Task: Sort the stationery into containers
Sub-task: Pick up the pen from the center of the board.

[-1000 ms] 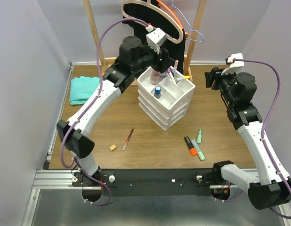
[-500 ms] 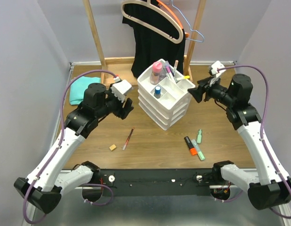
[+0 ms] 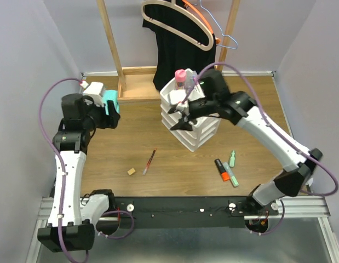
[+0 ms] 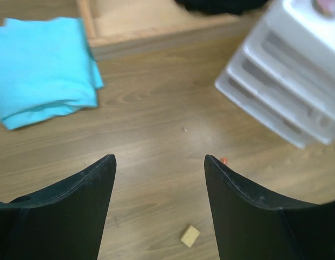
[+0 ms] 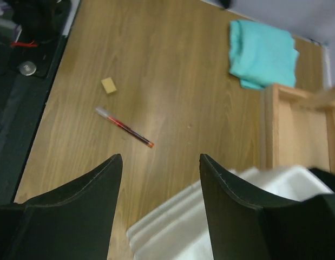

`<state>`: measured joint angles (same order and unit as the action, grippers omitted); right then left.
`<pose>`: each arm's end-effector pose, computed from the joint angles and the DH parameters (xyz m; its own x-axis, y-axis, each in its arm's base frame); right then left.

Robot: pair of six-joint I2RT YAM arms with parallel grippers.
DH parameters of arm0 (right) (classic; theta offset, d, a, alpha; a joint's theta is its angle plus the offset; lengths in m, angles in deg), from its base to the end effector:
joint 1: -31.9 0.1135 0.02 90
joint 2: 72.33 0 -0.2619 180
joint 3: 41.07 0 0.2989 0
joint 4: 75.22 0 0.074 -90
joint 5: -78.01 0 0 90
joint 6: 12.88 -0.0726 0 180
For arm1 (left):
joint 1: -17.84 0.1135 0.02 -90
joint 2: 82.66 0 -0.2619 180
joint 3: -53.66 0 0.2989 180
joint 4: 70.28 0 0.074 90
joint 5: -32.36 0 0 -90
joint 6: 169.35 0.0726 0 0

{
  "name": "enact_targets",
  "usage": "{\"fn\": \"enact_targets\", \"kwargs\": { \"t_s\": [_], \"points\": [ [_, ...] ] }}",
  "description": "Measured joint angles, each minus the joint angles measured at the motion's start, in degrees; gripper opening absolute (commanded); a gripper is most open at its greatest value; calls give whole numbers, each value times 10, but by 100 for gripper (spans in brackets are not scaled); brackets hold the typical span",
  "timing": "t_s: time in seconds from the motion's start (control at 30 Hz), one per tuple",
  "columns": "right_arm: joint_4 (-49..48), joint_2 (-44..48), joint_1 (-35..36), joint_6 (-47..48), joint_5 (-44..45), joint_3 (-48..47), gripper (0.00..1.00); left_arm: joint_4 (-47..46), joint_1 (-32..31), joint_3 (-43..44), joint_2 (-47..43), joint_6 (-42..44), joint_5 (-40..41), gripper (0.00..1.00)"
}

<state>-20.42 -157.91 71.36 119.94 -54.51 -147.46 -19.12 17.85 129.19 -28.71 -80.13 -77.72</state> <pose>0.2660 0.2825 0.4095 0.2959 -0.4053 -0.8650 -0.9543 -0.0853 -0.2864 0.2675 -0.0249 0.3650 -0.4977 -0.0129 -0.8673 0.2917 0.9392 -0.1813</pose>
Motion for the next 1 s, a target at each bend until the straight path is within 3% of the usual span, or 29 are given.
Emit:
{"fn": "enact_targets", "kwargs": {
  "t_s": [0.13, 0.37, 0.43, 0.57, 1.0],
  "points": [
    [47, -104, 106, 91, 30, -77, 68, -27, 90, 59, 26, -40, -2, 76],
    [134, -309, 226, 227, 99, -141, 61, -83, 151, 78, 41, -112, 4, 76],
    [148, -355, 240, 253, 104, -145, 60, -94, 170, 76, 39, -127, 6, 76],
    [168, -402, 247, 304, 117, -145, 49, -104, 192, 74, 27, -148, 5, 77],
    [200, -480, 245, 397, 158, -203, 47, -103, 194, 74, 15, -154, -6, 76]
  ]
}}
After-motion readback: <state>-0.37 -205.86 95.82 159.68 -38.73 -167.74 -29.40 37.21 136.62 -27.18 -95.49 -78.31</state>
